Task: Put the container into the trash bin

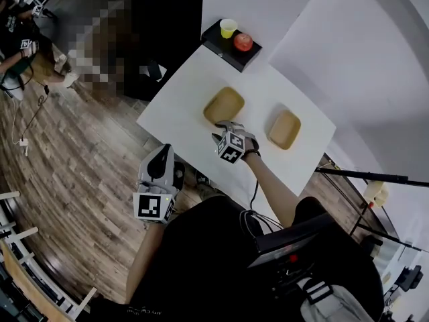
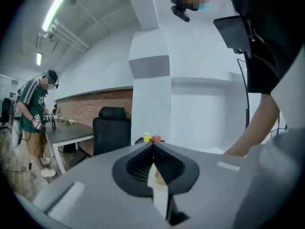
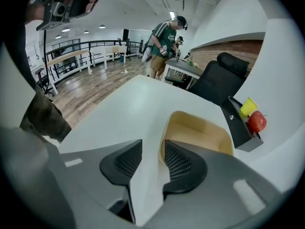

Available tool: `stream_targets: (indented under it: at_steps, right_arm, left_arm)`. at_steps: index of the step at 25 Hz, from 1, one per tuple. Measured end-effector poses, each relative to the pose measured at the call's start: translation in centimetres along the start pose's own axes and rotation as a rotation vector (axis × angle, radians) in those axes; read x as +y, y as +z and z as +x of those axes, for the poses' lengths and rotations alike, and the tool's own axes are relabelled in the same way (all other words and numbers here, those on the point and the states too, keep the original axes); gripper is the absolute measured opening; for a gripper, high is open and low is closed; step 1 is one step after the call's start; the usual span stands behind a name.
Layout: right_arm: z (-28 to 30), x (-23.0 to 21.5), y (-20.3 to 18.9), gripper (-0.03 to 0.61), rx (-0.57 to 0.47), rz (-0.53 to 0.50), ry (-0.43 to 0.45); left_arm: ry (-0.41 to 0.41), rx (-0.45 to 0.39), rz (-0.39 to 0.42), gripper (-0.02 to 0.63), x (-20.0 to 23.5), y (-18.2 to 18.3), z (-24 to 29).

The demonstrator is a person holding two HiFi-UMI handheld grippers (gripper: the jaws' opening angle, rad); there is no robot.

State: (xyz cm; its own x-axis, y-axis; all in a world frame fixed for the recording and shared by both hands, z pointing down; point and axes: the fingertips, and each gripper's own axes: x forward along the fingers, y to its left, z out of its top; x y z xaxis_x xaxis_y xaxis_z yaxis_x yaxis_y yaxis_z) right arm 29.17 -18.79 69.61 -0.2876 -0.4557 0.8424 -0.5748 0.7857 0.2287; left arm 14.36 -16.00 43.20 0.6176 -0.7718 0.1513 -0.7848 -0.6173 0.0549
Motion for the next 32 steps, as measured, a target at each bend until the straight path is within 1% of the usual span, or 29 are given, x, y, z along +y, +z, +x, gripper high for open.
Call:
stream_targets:
  at_steps: [1,4,8,12,14,17,20,23,27,32]
  right_arm:
    - [0.3,0.1,-0.2,0.161,0.020,-0.009,0.003]
    - [1.1,0.3,-0.3,0.161,0.059,-0.021,0.003]
    - [1.6,0.0,-0.1,0.135,0.080,-0.008,-0.036]
    - [1.7,-0.5,-0.7,0.037,0.126,-0.011,-0.083]
    - [1.8,-0.1,-1.2,0.031,0.147,-0.004,-0.078]
    - [1.9,0.7,-1.6,0.049,0.174,-0.004,-0.071]
    - [1.8,0.8,-1.3,0.029,0.212,-0.018,-0.082]
    - [1.5,1.8,-1.0,0.021,0.249,0.003,-0.080]
    - [0.6,3.0,-0.3,0.021,0.260,0.013,-0.114]
    - [-0.8,5.3,1.0,0.021,0.265,0.000,-0.127]
  left_arm:
    - [0.008,0.003,-0.005,-0.002,0.2,-0.2,-0.2]
    - [0.025,0.005,-0.014,-0.003,1.0,-0.4,-0.7]
    - [0.040,0.001,-0.019,-0.002,1.7,-0.4,-1.4]
    - [0.047,0.004,-0.030,-0.002,2.0,-0.7,-1.9]
    - [0.045,0.006,-0.035,-0.003,2.0,-0.7,-2.2]
    - [0.041,0.002,-0.037,-0.002,2.0,-0.5,-3.1]
    - [0.034,-0.011,-0.036,-0.002,2.3,0.0,-4.3]
    - [0.029,-0.007,-0.039,-0.002,3.1,0.0,-5.6]
    - [0.036,-0.010,-0.049,-0.002,4.4,0.7,-7.2]
    - [-0.003,-0.035,-0.067,-0.002,4.7,0.4,-9.1]
